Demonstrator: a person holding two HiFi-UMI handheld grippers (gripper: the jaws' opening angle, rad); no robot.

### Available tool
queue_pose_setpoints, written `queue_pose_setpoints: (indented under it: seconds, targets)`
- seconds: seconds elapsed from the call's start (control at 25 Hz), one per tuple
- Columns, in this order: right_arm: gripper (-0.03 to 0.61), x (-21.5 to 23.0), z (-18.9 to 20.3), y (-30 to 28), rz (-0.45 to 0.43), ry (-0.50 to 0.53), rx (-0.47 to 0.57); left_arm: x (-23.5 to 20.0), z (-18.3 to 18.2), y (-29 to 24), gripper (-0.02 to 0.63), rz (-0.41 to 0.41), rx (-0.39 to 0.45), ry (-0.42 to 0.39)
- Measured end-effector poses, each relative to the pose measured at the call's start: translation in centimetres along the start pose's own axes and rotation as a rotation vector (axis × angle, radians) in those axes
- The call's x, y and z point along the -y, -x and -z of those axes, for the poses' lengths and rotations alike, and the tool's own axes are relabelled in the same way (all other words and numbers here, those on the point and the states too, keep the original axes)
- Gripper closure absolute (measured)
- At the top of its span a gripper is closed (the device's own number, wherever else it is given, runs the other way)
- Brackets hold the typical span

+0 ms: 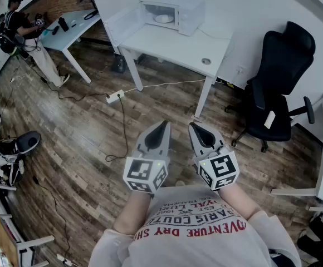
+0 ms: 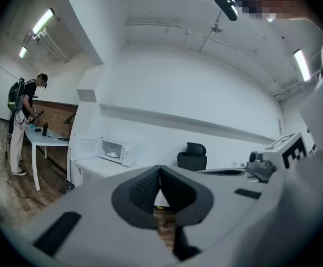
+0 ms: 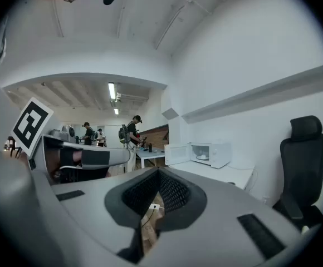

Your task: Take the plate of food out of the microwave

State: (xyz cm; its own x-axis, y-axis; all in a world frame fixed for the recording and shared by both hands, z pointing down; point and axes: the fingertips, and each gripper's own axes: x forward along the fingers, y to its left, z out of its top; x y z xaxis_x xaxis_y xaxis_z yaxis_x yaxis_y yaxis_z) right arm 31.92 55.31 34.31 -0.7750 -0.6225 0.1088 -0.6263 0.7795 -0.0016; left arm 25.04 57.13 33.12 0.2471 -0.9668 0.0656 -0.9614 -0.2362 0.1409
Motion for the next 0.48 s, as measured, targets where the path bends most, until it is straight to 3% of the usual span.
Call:
queue_pose_setpoints:
  seconds: [0.48]
  targets:
    - [0.575, 1.3, 1.4, -1.5, 0.012, -0.051, -0.024, -0.9, 1.0, -1.2, 0.606, -0.022, -0.030, -0.006]
